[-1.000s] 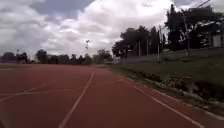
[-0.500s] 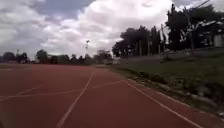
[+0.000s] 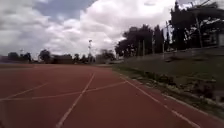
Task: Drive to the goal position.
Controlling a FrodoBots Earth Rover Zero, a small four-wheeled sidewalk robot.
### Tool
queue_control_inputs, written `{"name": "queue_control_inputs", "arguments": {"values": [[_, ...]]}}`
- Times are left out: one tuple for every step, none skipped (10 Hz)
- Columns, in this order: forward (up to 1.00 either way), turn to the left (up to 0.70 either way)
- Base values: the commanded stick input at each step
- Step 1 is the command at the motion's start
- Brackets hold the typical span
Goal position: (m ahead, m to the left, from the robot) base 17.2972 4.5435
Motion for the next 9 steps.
{"name": "queue_control_inputs", "arguments": {"values": [[0.60, 0.00], [0.60, 0.00], [0.60, 0.00], [0.60, 0.00], [0.60, 0.00], [0.60, 0.00], [0.60, 0.00], [0.60, 0.00], [0.60, 0.00]]}}
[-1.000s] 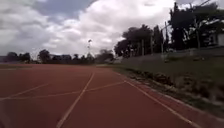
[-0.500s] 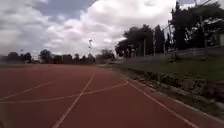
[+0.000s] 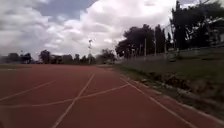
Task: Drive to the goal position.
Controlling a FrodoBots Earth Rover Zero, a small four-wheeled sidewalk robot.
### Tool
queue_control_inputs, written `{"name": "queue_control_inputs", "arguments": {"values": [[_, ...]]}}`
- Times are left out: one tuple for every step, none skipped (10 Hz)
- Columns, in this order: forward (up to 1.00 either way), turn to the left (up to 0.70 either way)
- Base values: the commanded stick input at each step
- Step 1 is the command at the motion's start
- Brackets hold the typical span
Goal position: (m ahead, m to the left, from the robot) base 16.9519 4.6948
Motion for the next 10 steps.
{"name": "queue_control_inputs", "arguments": {"values": [[0.60, 0.00], [0.60, 0.00], [0.60, 0.00], [0.60, 0.00], [0.60, 0.00], [0.60, 0.00], [0.60, 0.00], [0.60, 0.00], [0.60, 0.00], [0.60, 0.00]]}}
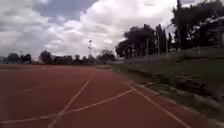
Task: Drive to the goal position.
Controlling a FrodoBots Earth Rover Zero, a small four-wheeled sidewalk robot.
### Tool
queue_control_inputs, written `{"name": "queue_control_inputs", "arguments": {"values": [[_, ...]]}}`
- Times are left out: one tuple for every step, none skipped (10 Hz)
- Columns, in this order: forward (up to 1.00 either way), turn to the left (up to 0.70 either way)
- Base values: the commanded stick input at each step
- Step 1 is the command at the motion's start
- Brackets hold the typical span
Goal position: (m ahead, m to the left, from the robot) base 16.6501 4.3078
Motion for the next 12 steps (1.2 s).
{"name": "queue_control_inputs", "arguments": {"values": [[0.60, 0.00], [0.60, 0.00], [0.60, 0.00], [0.60, 0.00], [0.60, 0.00], [0.60, 0.00], [0.60, 0.00], [0.60, 0.00], [0.60, 0.00], [0.60, 0.00], [0.60, 0.00], [0.60, 0.00]]}}
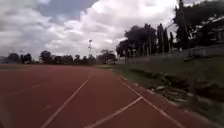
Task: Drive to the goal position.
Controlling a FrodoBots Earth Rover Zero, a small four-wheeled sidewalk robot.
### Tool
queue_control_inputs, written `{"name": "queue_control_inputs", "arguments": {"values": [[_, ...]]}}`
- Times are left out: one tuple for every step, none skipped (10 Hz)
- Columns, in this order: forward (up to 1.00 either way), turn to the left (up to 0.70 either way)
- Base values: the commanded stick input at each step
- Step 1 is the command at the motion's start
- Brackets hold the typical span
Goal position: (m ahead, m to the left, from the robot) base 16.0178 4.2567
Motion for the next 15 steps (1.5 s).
{"name": "queue_control_inputs", "arguments": {"values": [[0.60, 0.00], [0.60, 0.00], [0.60, 0.00], [0.60, 0.00], [0.60, 0.00], [0.60, 0.00], [0.60, 0.00], [0.60, 0.00], [0.60, 0.00], [0.60, 0.00], [0.60, 0.00], [0.60, 0.00], [0.60, 0.00], [0.60, 0.00], [0.60, 0.00]]}}
